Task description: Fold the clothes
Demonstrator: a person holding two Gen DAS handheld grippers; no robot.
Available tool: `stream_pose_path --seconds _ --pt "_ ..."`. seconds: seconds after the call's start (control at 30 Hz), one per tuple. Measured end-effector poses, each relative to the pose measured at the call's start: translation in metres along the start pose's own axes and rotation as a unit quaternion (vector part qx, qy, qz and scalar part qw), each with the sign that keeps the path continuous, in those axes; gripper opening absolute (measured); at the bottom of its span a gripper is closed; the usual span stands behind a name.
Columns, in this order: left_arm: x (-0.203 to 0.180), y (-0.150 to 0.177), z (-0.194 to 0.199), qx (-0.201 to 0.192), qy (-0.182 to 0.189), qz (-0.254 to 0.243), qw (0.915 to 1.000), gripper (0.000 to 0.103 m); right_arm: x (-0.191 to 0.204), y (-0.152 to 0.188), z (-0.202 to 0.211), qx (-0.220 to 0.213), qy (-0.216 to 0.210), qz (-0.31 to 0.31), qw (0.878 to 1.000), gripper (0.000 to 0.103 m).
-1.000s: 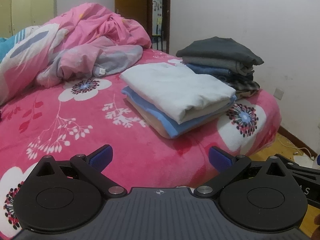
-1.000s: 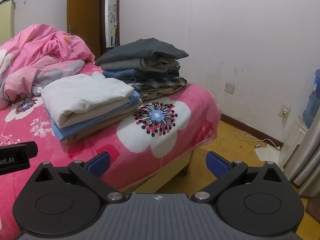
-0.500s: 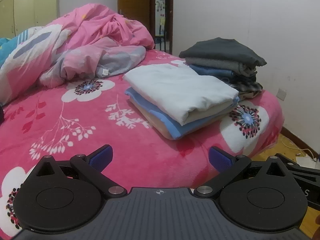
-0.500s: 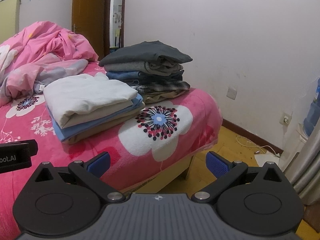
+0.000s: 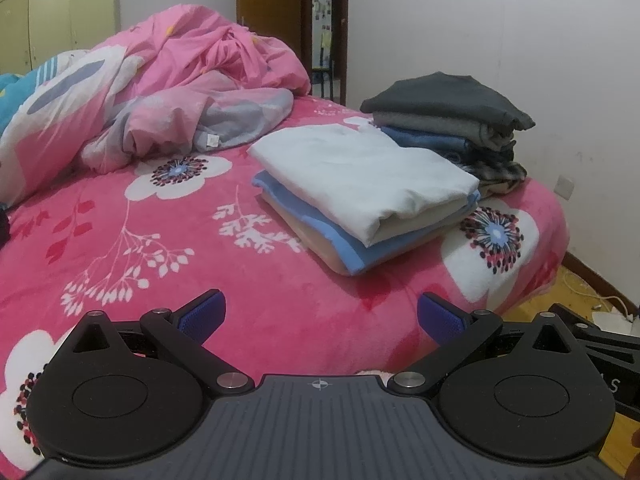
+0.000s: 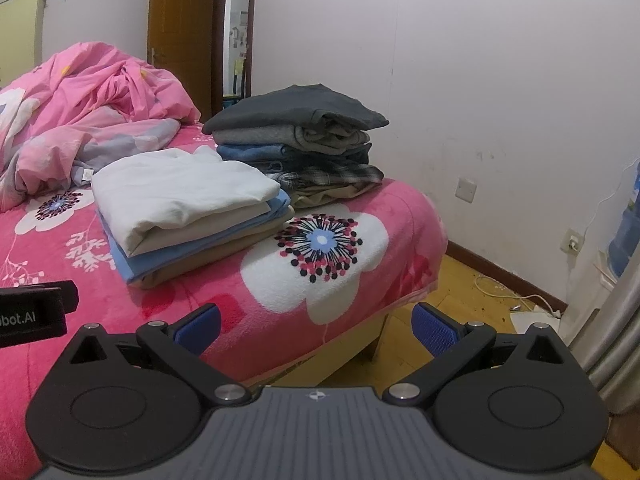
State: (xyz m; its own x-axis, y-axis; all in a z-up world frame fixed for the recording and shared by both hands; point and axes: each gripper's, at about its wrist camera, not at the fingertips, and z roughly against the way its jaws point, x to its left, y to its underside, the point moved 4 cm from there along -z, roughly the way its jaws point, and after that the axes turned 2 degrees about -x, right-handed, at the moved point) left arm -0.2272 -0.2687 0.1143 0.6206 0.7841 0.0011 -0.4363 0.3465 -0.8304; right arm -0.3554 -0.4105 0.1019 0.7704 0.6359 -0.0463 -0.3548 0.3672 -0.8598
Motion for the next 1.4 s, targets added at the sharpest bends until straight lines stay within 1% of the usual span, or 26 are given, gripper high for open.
stream_pose_path --seconds 1.4 --pt "0.010 0.002 0.001 0.000 -0.004 0.010 0.9999 0.103 0.011 0.002 0.003 0.002 -0.002 0.011 1.000 0.103"
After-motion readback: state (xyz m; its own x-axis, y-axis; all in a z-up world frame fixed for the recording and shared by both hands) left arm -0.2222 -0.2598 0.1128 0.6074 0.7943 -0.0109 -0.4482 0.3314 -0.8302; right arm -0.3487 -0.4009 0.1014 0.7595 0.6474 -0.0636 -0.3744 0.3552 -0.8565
